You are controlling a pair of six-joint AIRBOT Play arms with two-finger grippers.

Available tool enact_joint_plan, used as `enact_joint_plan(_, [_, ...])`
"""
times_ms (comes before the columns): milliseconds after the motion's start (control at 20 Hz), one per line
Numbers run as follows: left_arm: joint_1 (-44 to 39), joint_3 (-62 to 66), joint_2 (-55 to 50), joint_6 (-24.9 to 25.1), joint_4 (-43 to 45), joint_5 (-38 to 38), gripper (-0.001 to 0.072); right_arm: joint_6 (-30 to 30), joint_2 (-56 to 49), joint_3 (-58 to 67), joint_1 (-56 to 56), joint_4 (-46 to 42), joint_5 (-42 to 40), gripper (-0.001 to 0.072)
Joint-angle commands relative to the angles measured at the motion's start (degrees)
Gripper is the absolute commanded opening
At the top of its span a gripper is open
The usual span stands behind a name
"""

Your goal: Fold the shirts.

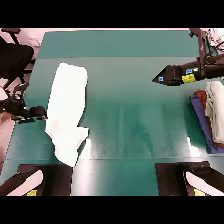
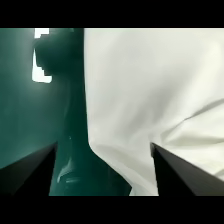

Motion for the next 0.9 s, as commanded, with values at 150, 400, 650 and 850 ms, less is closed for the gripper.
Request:
enact_joint_plan(150, [5.09,-4.17,-4.94,2.56,-7.28,2.29,0.0702,-0.35,-0.37,-0.04,0.13,0.07,-1.36,0.0276])
enact_joint_plan(400, [5.09,-10.32,-6.38,3.85,-8.28,5.33,0.0702,-0.07,-2.95,-0.02,0.13,0.66,-0.04,0.0276])
enact_joint_plan(650, [5.09,-13.27,-6.38,4.02,-9.75,6.45,0.0633,1.4,-3.63,-0.02,0.15,0.7,0.42,0.0276])
enact_joint_plan(850, [5.09,-13.4,-6.36,9.25,-15.93,7.23,0.0025,1.42,-2.89,-0.02,0.15,0.68,0.17,0.0275])
